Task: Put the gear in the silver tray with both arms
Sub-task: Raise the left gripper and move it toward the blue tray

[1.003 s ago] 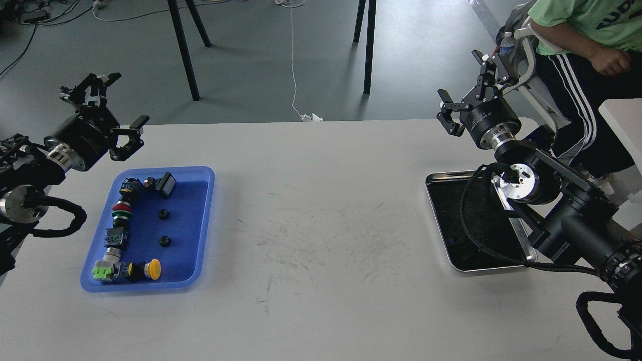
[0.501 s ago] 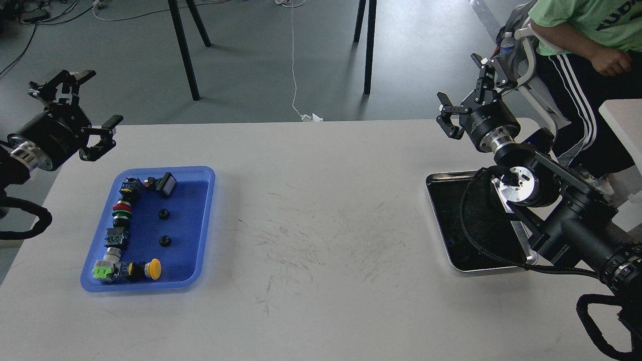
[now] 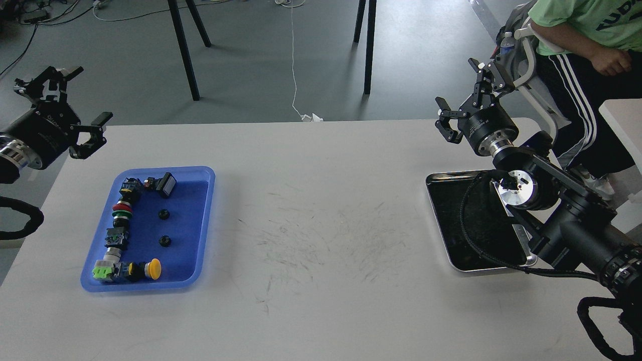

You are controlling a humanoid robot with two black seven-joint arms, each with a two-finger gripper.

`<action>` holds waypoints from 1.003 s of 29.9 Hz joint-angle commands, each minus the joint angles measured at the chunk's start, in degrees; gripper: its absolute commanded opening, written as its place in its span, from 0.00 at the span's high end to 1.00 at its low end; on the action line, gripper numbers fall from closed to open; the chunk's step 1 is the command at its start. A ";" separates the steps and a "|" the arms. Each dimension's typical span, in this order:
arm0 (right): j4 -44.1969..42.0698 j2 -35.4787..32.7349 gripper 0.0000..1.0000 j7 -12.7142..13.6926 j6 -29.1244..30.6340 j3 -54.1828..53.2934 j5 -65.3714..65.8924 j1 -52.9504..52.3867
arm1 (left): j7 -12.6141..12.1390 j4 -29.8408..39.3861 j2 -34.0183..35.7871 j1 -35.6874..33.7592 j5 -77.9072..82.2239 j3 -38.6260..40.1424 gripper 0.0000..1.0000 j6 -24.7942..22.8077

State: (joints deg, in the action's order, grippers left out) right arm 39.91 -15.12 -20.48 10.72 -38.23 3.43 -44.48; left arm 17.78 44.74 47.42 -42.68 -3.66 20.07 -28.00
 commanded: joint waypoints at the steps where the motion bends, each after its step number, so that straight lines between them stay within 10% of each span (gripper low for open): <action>1: 0.08 0.00 0.01 0.00 0.00 0.00 0.00 0.09 | -0.81 -0.26 0.74 0.40 0.23 0.05 0.02 0.00; 14: 0.17 -0.35 0.01 -0.09 0.17 -0.09 0.00 0.53 | -1.43 1.40 1.09 0.41 4.25 -2.49 0.02 0.00; 30: 0.17 -0.26 0.01 -0.09 0.26 -0.09 0.00 0.89 | -1.17 20.65 13.13 -3.98 42.95 -1.62 0.02 0.00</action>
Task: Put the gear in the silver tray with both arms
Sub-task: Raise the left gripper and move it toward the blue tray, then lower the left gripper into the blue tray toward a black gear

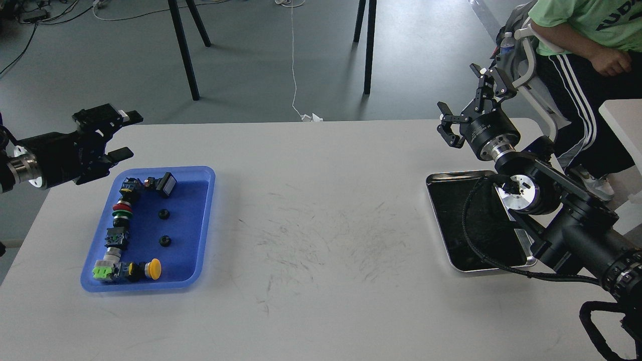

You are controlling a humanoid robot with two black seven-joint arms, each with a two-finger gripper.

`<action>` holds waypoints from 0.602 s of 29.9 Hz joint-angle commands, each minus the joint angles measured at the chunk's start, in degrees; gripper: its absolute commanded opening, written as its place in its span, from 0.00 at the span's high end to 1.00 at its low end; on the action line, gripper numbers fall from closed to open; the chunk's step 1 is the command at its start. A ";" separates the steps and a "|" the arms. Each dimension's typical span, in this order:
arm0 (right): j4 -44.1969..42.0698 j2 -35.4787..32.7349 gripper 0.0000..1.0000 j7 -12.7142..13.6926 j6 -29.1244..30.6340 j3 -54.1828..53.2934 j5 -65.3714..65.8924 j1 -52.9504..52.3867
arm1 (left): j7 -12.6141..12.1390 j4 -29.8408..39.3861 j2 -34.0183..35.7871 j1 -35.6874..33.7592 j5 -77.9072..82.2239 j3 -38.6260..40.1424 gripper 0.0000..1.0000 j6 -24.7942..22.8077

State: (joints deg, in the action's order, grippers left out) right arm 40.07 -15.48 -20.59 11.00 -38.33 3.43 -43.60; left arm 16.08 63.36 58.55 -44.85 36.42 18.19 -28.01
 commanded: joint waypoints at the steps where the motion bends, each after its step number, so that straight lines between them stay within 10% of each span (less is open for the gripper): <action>1: 0.10 0.10 0.01 0.02 -0.02 0.01 0.00 0.09 | 0.70 1.60 2.01 -2.25 2.26 0.35 0.02 0.01; 13: 0.54 0.19 0.01 -0.07 -0.02 0.01 0.00 0.71 | 11.77 -3.06 0.69 2.84 -24.01 2.55 0.02 0.01; 18: 0.62 0.28 0.01 -0.07 -0.02 0.01 0.00 1.59 | 11.92 -3.68 -0.45 3.01 -28.31 3.17 0.02 0.01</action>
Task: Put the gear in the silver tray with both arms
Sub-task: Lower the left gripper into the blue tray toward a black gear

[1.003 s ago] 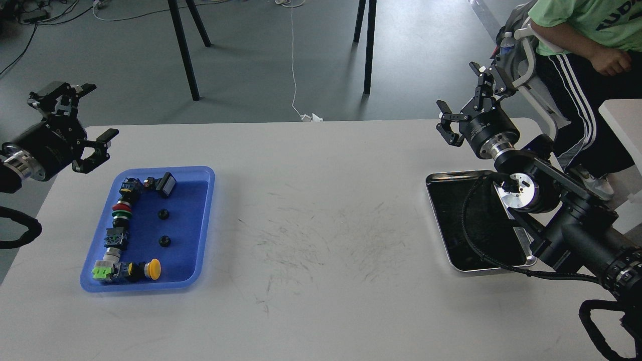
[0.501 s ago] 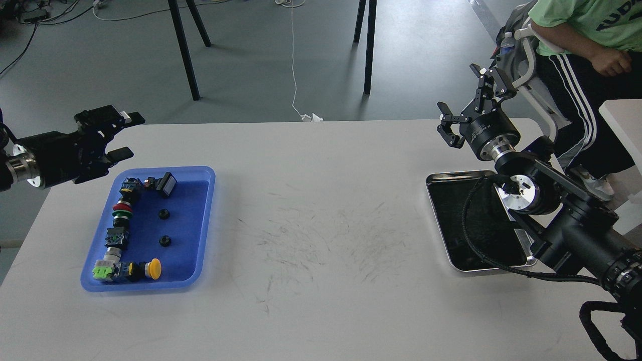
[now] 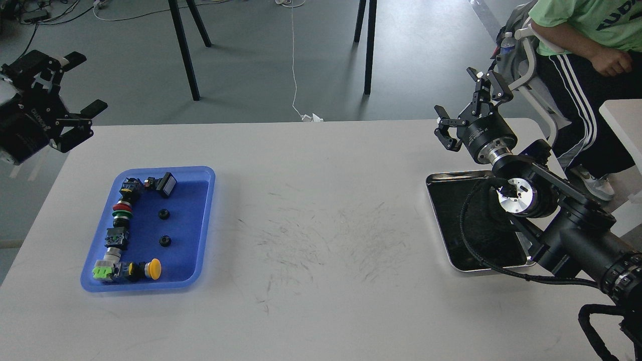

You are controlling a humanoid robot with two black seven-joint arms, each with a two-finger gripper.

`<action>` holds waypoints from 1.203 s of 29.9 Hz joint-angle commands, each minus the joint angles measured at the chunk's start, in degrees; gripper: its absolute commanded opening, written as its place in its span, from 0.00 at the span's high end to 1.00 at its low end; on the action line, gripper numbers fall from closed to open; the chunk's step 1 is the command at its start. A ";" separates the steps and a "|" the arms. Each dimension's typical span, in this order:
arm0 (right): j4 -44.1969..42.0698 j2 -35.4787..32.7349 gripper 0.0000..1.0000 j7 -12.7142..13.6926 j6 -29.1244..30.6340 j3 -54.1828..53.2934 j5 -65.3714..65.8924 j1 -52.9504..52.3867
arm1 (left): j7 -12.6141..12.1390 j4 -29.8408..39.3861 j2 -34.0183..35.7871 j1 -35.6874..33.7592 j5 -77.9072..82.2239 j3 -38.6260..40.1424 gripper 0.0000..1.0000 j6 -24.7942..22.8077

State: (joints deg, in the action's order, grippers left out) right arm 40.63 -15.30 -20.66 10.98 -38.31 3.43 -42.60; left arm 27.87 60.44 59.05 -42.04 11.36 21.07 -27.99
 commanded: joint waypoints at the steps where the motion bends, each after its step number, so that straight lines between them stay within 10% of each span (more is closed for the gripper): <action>1: 0.06 0.09 0.01 0.00 0.01 -0.01 0.00 0.59 | 0.13 -0.67 -1.21 0.37 -5.80 0.38 0.02 -0.01; 17: -0.11 0.18 0.01 0.00 0.01 -0.01 0.00 1.47 | 0.13 0.90 -0.86 8.81 -30.26 2.58 0.02 0.65; 36: 0.07 0.27 0.01 0.00 0.01 -0.01 0.00 1.65 | 0.13 19.01 12.76 6.62 12.25 -4.98 0.02 2.59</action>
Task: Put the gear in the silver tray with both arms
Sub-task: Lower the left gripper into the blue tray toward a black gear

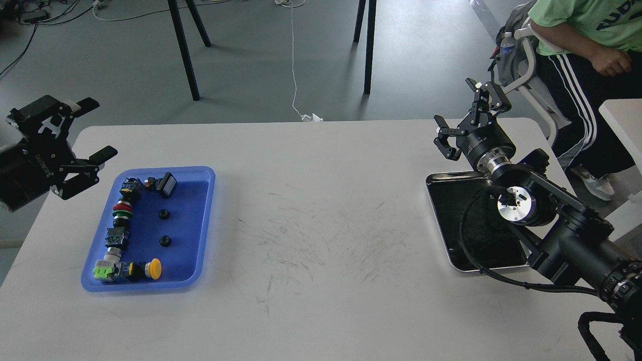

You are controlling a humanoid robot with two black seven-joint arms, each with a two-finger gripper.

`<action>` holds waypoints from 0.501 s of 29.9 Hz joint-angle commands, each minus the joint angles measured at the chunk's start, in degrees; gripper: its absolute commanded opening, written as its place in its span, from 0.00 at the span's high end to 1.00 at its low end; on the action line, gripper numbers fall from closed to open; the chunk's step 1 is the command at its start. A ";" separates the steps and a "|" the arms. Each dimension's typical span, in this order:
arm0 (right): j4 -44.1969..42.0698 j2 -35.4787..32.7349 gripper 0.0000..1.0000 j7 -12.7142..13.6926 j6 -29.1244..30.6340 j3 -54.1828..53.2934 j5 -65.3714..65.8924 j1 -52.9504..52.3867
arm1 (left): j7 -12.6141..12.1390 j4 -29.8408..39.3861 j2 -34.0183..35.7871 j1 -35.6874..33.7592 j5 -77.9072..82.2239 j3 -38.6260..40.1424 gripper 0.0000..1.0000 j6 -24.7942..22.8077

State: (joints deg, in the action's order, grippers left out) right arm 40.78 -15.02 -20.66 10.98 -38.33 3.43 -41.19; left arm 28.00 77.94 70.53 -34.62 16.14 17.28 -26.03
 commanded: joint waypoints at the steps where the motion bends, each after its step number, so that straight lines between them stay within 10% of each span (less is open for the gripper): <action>1: -0.08 0.08 0.01 0.00 0.00 0.01 0.00 0.24 | 0.00 2.65 1.54 -1.06 9.68 -1.54 0.02 1.24; 8: -0.08 0.17 0.01 -0.08 0.00 0.10 0.00 0.33 | 0.00 0.11 0.49 -1.42 10.14 -5.67 0.02 7.21; 15: 0.00 0.17 0.01 0.00 0.00 0.10 0.00 0.24 | 0.00 0.28 -7.16 -0.72 8.20 -7.34 0.02 30.66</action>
State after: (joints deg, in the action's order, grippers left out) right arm 40.74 -14.84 -20.66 11.00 -38.23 3.43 -40.89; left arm 28.00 77.15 65.60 -35.70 24.20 10.94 -4.06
